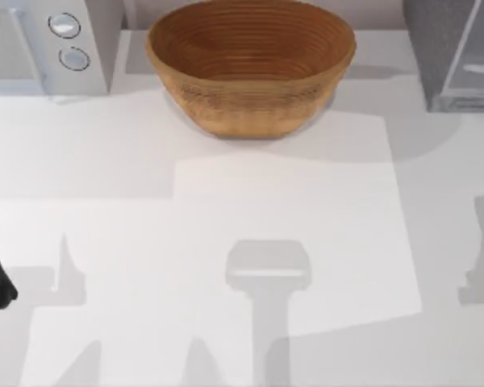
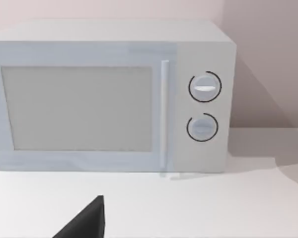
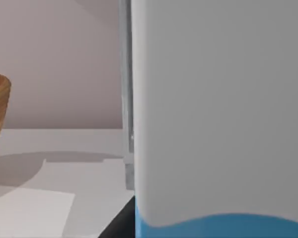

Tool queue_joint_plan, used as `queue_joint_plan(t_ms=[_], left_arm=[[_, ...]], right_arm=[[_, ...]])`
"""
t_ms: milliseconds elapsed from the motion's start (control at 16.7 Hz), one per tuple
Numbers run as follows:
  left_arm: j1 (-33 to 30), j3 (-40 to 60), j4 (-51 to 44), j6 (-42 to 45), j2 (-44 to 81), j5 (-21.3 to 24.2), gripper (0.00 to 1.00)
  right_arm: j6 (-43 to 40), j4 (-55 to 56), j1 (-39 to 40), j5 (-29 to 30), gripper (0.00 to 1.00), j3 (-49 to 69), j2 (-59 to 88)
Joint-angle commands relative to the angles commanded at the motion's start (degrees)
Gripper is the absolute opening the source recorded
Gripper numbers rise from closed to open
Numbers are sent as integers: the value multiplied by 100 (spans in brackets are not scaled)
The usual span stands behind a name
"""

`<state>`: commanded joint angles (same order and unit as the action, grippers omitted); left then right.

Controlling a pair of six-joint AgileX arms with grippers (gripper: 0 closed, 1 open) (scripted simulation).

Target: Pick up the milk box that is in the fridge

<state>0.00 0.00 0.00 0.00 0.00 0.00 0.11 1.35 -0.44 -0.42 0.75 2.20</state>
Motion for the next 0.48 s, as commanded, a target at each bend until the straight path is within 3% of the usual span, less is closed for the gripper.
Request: queue_joint_plan(t_ms=[480], left_arm=[[0, 0, 0, 0, 0, 0, 100]], right_arm=[[1, -124, 28, 33, 0, -63, -195]])
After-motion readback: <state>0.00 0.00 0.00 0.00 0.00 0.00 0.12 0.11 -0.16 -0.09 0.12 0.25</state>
